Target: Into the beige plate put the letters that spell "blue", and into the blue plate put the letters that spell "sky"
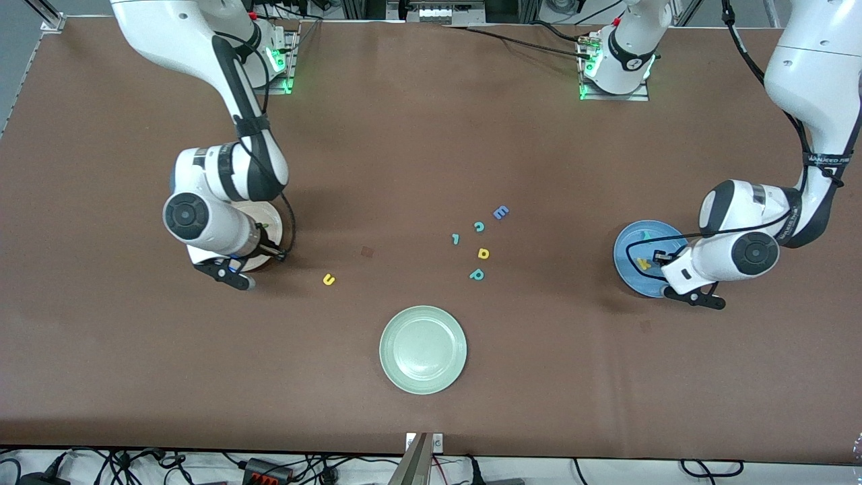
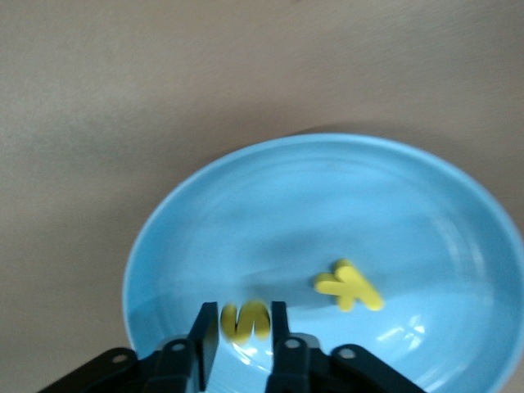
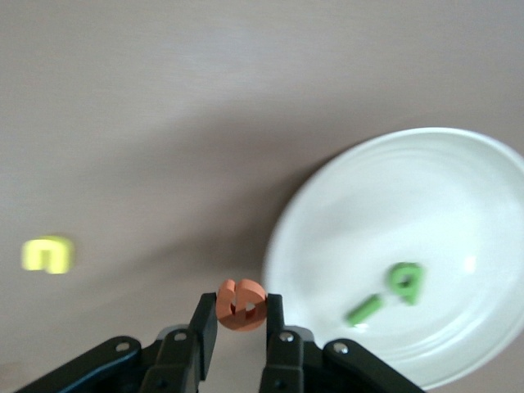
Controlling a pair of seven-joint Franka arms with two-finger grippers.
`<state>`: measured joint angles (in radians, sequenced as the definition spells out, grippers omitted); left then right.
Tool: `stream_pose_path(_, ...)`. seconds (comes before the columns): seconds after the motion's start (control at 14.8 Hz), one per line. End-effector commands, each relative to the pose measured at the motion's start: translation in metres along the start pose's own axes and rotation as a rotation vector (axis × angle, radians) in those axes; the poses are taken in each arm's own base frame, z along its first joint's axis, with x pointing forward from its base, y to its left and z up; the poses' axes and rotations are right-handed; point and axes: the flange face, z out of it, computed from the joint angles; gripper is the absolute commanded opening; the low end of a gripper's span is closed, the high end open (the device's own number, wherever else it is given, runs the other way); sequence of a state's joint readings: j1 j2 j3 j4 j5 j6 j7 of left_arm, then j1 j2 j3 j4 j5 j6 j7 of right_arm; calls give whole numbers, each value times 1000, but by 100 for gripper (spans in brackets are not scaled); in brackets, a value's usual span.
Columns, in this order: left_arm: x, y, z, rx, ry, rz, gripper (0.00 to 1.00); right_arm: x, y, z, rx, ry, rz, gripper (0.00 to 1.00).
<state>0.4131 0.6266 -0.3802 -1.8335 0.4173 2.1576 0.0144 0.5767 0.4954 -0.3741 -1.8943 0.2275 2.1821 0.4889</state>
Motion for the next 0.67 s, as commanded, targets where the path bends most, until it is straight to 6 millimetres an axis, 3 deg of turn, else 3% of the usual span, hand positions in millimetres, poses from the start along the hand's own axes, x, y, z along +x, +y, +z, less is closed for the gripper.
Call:
stream_pose_path(0.0, 4, 2, -12, 15, 10, 43, 100, -1, 33, 21, -23, -15, -62, 12)
stream_pose_path(0.2, 5, 12, -35, 25, 15, 53, 100, 20, 69, 36, -25, -22, -100, 12)
stream_pose_path(0.47, 11, 29, -112, 37, -23, 64, 100, 24, 69, 46, -31, -5, -102, 16)
stream_pose_path(0.54, 9, 33, -139, 35, -31, 60, 100, 24, 67, 49, -32, -2, -103, 37)
stream_pose_path(0.61, 6, 36, -167, 25, -37, 50, 100, 25, 67, 49, -28, -2, -85, 98)
